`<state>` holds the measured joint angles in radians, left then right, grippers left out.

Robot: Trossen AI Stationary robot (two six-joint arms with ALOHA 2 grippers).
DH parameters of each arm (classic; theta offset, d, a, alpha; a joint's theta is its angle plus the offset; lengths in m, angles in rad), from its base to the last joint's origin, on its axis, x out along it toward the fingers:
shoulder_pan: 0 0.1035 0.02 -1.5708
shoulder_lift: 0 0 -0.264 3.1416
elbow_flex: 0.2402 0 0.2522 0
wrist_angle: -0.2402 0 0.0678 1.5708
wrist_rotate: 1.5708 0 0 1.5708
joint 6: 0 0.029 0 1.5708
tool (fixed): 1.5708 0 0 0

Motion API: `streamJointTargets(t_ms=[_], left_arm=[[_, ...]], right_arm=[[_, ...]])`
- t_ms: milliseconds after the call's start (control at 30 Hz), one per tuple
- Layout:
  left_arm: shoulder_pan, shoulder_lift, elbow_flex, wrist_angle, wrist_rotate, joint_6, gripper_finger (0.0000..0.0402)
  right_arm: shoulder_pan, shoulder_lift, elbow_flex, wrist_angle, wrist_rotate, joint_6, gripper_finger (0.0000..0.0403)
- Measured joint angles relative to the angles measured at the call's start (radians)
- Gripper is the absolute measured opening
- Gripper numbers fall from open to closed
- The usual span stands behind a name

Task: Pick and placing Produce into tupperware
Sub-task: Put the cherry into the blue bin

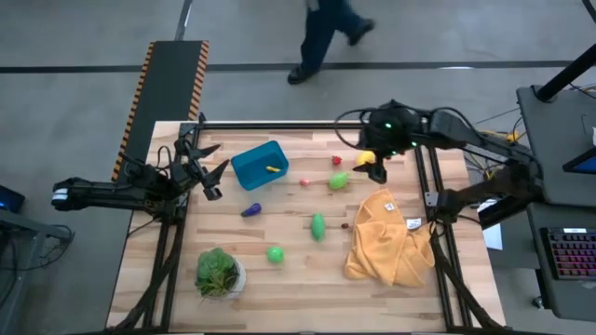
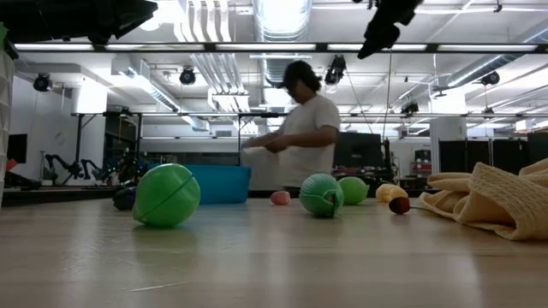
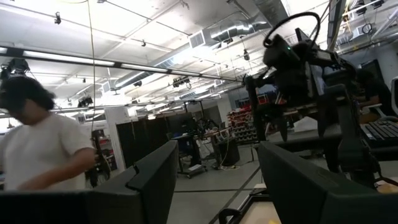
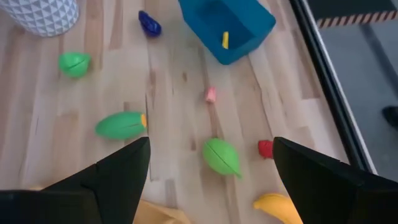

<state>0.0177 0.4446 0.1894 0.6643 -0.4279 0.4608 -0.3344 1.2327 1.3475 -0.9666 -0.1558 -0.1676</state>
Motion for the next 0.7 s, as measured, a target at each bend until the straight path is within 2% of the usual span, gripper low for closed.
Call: streamJointTargets(t_ms=[167, 300, 467, 700], left_arm=[[0.000, 0.000, 0.000, 0.000, 0.000, 0.000, 0.0209], [0.000, 0.000, 0.000, 0.000, 0.000, 0.000, 0.0209], [0.000, 0.000, 0.000, 0.000, 0.000, 0.000, 0.0209], [0.000, 0.000, 0.000, 0.000, 0.000, 0.000, 0.0209]], right_arm=[[0.000, -0.112, -0.167, 0.078, 0.007, 0.044, 0.0329], [0.000, -0.156, -0.286, 0.116, 0.100, 0.113, 0.0329], [0.000, -0.160, -0.402, 0.166, 0.213, 0.196, 0.0329], [-0.001, -0.104, -0.452, 0.229, 0.239, 0.220, 0.0329]])
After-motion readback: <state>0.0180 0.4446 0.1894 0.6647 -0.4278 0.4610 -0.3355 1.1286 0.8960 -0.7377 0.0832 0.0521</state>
